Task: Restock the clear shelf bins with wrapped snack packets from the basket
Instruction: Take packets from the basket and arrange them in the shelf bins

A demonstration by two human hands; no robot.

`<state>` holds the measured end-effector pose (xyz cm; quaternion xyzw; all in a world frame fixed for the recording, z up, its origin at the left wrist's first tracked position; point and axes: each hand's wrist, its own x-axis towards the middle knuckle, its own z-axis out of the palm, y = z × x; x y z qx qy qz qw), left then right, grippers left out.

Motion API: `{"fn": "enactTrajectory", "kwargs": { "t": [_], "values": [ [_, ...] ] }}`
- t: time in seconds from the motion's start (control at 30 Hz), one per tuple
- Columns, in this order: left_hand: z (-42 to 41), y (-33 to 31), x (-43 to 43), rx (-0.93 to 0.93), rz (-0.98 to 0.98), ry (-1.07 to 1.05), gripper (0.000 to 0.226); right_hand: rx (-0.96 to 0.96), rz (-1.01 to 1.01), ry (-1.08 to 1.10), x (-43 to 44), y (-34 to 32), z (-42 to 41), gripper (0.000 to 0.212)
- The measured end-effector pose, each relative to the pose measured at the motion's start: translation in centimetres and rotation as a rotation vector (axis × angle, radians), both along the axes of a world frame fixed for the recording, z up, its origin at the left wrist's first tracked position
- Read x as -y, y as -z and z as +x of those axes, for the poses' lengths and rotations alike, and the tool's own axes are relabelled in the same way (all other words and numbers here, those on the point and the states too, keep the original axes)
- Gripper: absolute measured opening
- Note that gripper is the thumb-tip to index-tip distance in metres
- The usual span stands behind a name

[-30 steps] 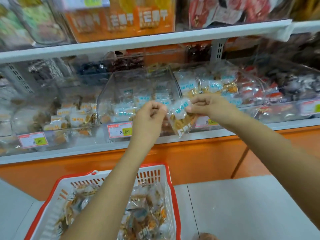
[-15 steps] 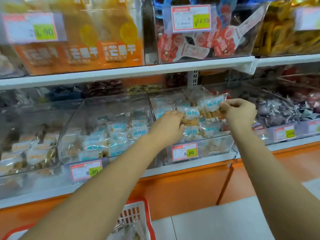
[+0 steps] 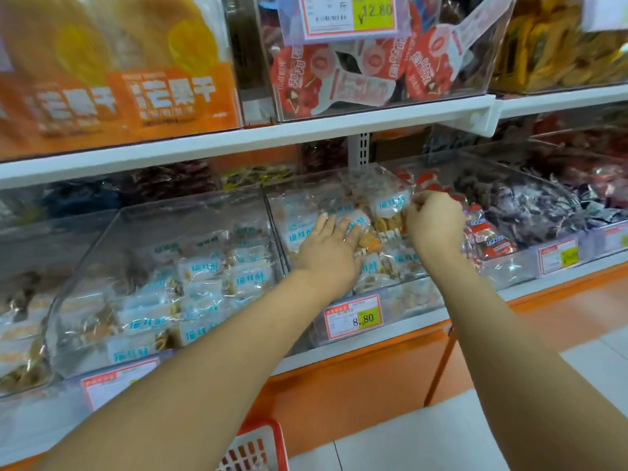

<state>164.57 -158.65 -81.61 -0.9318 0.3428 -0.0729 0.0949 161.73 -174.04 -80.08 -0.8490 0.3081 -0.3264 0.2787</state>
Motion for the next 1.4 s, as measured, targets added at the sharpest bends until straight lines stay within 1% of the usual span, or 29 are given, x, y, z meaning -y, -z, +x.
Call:
{"fn": "enactTrajectory", "kwargs": {
  "t": [0.07,0.13,0.2,0.27,0.33,0.43,0.47,0.5,0.57,0.6,0.67,0.73,0.8,0.83,0.9,1.0,1.07,1.13,1.17,1.23,1.27,1.33,1.4],
  "values": [
    [-0.1,0.1,0.0,-0.013,-0.014,-0.002,0.059,-0.075,0.007,-0.053,0.3,0.0,0.1,0.018],
    [-0.3,-0.1,-0.1,-0.028,-0.025,0.009,0.057,-0.196,0.026,-0.127,0.3,-0.2,0.0,0.019],
    [-0.7,-0.4,-0.3,-0.055,-0.069,0.027,0.056,-0.305,0.095,-0.22,0.1,-0.4,-0.4,0.025],
    [-1.6,-0.8,-0.8,-0.093,-0.149,0.05,0.058,-0.335,0.183,-0.283,-0.1,-0.5,-1.2,0.031],
    [-3.4,-1.1,-1.8,-0.135,-0.276,0.069,0.06,-0.25,0.184,-0.274,-0.5,-0.5,-2.2,0.029],
    [-7.8,-1.1,-4.3,-0.135,-0.548,0.115,0.057,-0.045,0.068,-0.197,-1.6,-0.6,-4.2,0.038],
    [-9.4,-0.8,-5.3,-0.124,-0.638,0.134,0.054,-0.008,0.018,-0.196,-2.1,-0.7,-4.9,0.036],
    [-10.8,-0.3,-6.5,-0.122,-0.719,0.151,0.046,0.015,-0.026,-0.219,-2.8,-0.9,-5.5,0.029],
    [-12.9,1.1,-8.7,-0.142,-0.817,0.148,0.021,0.025,-0.071,-0.312,-4.4,-1.5,-6.5,0.012],
    [-13.7,1.9,-9.9,-0.16,-0.852,0.115,0.015,0.009,-0.083,-0.378,-5.7,-1.7,-7.1,0.013],
    [-15.1,4.2,-12.4,-0.196,-0.893,0.004,0.026,-0.084,-0.136,-0.566,-8.9,-1.5,-8.7,0.022],
    [-16.9,6.5,-15.4,-0.241,-0.951,-0.118,0.029,-0.271,-0.277,-0.788,-12.9,-0.3,-10.5,0.027],
    [-18.7,9.1,-18.3,-0.271,-1.02,-0.238,0.029,-0.453,-0.441,-0.949,-17.1,1.9,-12.5,0.021],
    [-19.7,10.3,-19.6,-0.289,-1.042,-0.306,0.029,-0.52,-0.481,-1.006,-19.0,3.3,-13.5,0.019],
    [-21.4,12.9,-22.1,-0.348,-1.04,-0.45,0.027,-0.661,-0.465,-1.106,-22.0,6.9,-15.2,0.021],
    [-23.5,16.7,-25.6,-0.478,-0.905,-0.622,0.018,-0.869,-0.463,-1.164,-24.1,12.6,-17.4,0.025],
    [-24.8,19.2,-27.3,-0.593,-0.768,-0.687,0.012,-0.987,-0.523,-1.173,-24.2,14.9,-18.7,0.032],
    [-25.8,21.2,-28.2,-0.692,-0.625,-0.696,0.016,-1.053,-0.627,-1.146,-23.8,15.8,-19.7,0.041],
    [-26.2,22.1,-28.3,-0.752,-0.596,-0.704,0.019,-1.062,-0.665,-1.127,-23.4,16.1,-20.0,0.043],
    [-26.7,23.4,-28.1,-0.869,-0.613,-0.753,0.021,-1.067,-0.707,-1.118,-22.8,16.8,-20.1,0.047],
    [-26.5,24.0,-27.8,-0.896,-0.634,-0.81,0.021,-1.076,-0.719,-1.124,-22.6,17.0,-20.2,0.049],
    [-25.7,24.8,-27.1,-0.93,-0.741,-0.976,0.023,-1.086,-0.75,-1.141,-22.4,17.5,-20.1,0.048],
    [-25.0,25.7,-26.3,-0.956,-0.83,-1.136,0.027,-1.079,-0.737,-1.156,-22.0,18.0,-19.7,0.047]
  ]
}}
